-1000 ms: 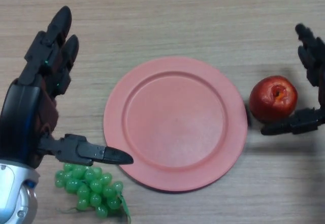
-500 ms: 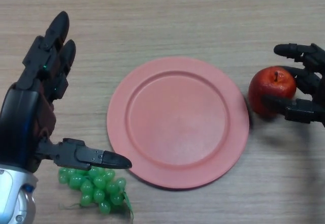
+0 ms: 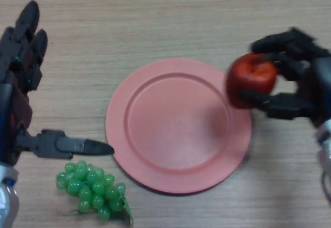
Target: Pick up the red apple and place it on the plate
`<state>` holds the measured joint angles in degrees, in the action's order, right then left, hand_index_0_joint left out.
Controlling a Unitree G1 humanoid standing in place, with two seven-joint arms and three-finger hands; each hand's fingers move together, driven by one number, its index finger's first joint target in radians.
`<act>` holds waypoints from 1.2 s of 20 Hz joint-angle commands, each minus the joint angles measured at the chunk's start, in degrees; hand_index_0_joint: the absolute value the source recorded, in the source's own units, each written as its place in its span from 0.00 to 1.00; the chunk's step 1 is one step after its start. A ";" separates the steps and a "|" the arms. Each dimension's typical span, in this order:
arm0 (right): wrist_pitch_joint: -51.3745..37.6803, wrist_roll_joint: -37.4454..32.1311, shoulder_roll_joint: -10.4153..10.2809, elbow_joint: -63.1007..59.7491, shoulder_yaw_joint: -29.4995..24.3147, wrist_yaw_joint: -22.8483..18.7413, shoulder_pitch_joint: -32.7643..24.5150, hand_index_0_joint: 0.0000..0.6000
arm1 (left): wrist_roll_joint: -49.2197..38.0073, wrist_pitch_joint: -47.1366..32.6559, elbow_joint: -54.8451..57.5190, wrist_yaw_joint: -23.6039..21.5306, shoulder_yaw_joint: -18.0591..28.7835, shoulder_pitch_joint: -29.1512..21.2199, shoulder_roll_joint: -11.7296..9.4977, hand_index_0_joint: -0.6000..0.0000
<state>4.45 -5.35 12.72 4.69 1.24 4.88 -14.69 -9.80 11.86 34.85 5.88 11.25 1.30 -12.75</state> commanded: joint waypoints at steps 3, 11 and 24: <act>-6.09 5.01 -1.67 5.49 10.61 -5.57 -1.03 1.00 | -4.43 -4.90 2.43 -2.71 6.76 -3.15 -4.31 1.00; -11.19 3.58 -1.83 -9.58 19.03 -18.64 -7.24 1.00 | -3.82 -5.96 1.15 -3.63 6.58 -3.38 -4.53 1.00; 10.54 -0.56 -1.83 14.24 11.10 -4.59 -4.61 0.00 | -0.97 -3.01 5.85 0.36 5.83 -5.30 -5.55 1.00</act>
<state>20.08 -5.03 10.87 16.70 15.23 0.19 -17.50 -11.85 15.08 37.38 6.03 13.98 -2.66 -16.69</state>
